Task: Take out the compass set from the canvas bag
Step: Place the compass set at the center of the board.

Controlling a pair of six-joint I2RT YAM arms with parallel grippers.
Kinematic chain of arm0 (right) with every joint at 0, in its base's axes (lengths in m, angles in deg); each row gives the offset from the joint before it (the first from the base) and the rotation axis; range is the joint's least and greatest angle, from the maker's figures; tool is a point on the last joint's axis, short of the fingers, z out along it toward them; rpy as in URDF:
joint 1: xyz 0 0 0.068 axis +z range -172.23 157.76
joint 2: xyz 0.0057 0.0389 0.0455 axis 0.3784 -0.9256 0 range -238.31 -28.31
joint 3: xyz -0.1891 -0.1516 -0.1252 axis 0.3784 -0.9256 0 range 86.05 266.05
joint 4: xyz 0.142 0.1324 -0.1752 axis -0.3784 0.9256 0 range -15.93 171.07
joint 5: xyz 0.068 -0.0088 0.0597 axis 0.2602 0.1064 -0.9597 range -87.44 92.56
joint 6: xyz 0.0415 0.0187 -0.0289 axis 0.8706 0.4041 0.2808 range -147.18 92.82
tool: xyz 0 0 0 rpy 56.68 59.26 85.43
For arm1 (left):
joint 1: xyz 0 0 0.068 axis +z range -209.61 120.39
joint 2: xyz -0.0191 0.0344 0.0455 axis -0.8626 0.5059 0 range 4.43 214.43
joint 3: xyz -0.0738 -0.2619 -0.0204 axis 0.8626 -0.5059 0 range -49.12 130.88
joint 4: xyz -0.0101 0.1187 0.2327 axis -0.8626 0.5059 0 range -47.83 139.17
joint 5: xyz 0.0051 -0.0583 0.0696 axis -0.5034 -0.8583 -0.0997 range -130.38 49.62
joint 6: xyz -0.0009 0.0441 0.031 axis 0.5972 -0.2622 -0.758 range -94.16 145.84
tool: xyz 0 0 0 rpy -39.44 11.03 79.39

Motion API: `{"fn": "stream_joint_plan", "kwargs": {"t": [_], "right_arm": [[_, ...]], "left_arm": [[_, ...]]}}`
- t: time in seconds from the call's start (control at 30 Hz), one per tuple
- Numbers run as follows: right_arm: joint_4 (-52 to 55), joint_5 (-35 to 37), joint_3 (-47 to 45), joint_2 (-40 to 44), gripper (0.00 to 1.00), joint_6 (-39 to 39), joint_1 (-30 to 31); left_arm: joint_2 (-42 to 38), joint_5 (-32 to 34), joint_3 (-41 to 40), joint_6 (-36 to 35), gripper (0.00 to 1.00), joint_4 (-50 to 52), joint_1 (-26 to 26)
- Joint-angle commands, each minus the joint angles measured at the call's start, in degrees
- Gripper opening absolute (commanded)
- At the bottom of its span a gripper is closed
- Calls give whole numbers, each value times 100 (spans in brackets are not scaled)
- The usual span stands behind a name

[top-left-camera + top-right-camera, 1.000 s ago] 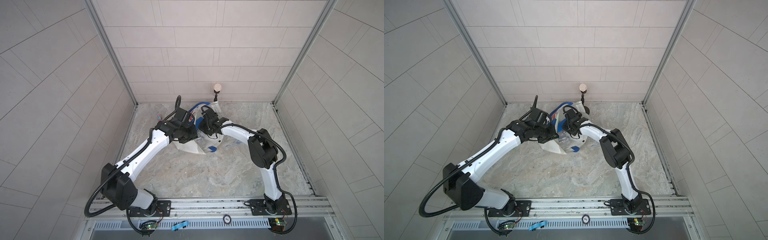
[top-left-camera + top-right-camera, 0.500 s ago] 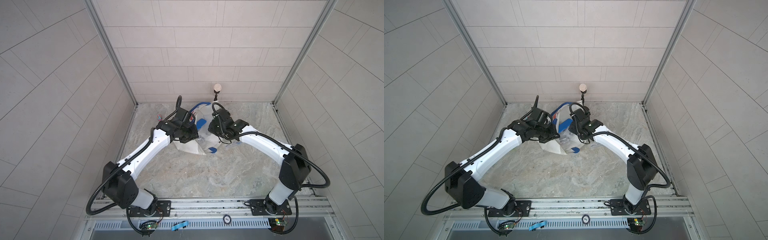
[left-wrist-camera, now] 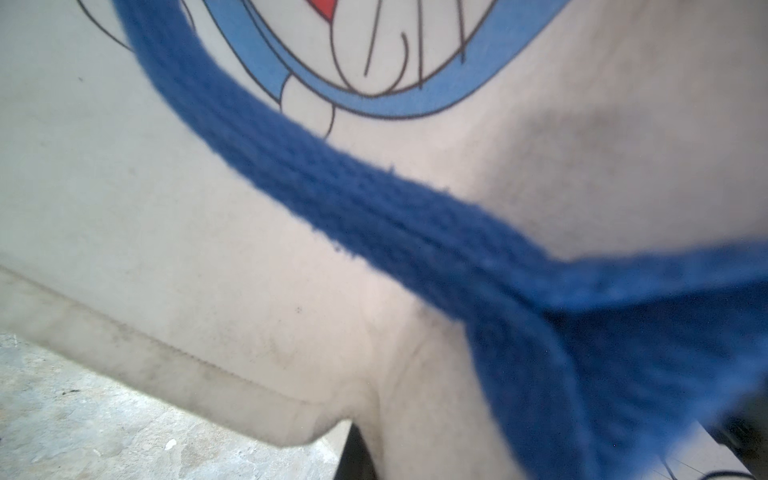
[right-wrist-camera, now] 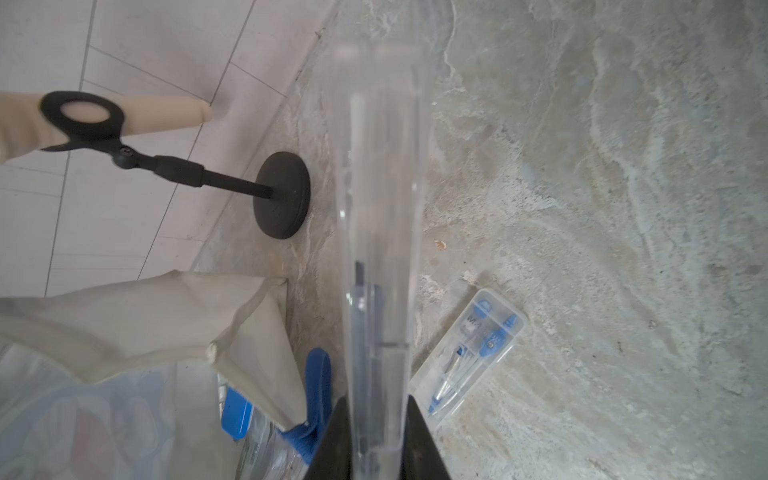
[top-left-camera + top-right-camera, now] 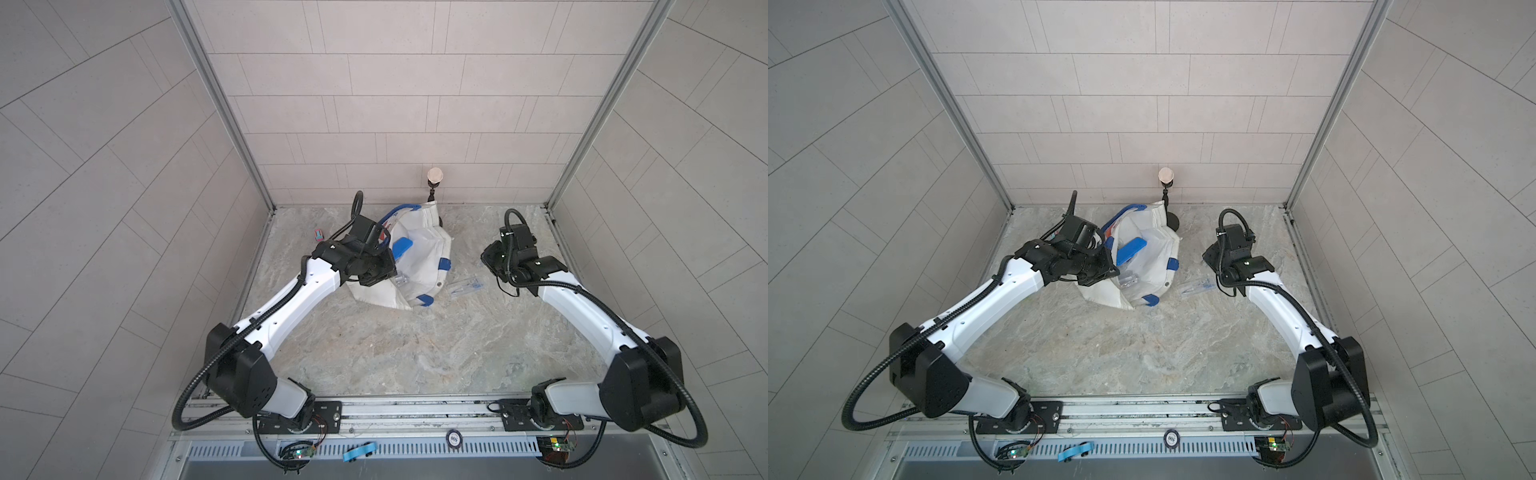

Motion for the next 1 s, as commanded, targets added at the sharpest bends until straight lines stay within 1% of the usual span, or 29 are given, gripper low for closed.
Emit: {"fn": "stream_joint_plan", "kwargs": {"t": [0.0, 0.17, 0.33, 0.37, 0.43, 0.5, 0.6, 0.67, 0.73, 0.77, 0.83, 0.9, 0.97], "right_arm": [[-717, -572, 191, -795, 14, 157, -191], [-921, -813, 844, -1993, 14, 152, -191], [-1099, -956, 946, -2593, 17, 256, -196], [-1092, -967, 930, -2662, 19, 256, -192], [-1032, -1014, 899, -2739, 25, 201, -197], [-842, -1041, 901, -2732, 36, 37, -192], [-493, -1007, 826, -2387, 50, -187, -219], [-166, -912, 761, -2001, 52, -323, -257], [275, -768, 768, -1526, 52, -495, -250], [499, -821, 799, -1263, 51, -626, -223], [875, -678, 882, -814, 49, -844, 41], [1224, -466, 1053, -420, 48, -1037, 568], [1390, -446, 1214, -274, 45, -1056, 1163]], "left_arm": [[-124, -16, 171, 12, 0, -67, 20], [-118, -236, 203, -148, 0, -80, 20], [-108, -270, 413, -675, 0, 547, 19], [-133, -224, 416, -870, 0, 679, 20], [-231, -192, 351, -1039, 0, 819, 20], [-333, -143, 240, -1163, 0, 897, 20], [-429, -136, 22, -1252, 0, 883, 20], [-438, -136, -79, -1289, 0, 855, 20], [-438, -101, -146, -1330, 0, 827, 20], [-435, -100, -168, -1352, 0, 812, 20], [-410, -90, -167, -1400, 0, 798, 20], [-375, -66, -160, -1441, 0, 816, 25], [-340, -66, -182, -1458, 0, 805, 20]]}}
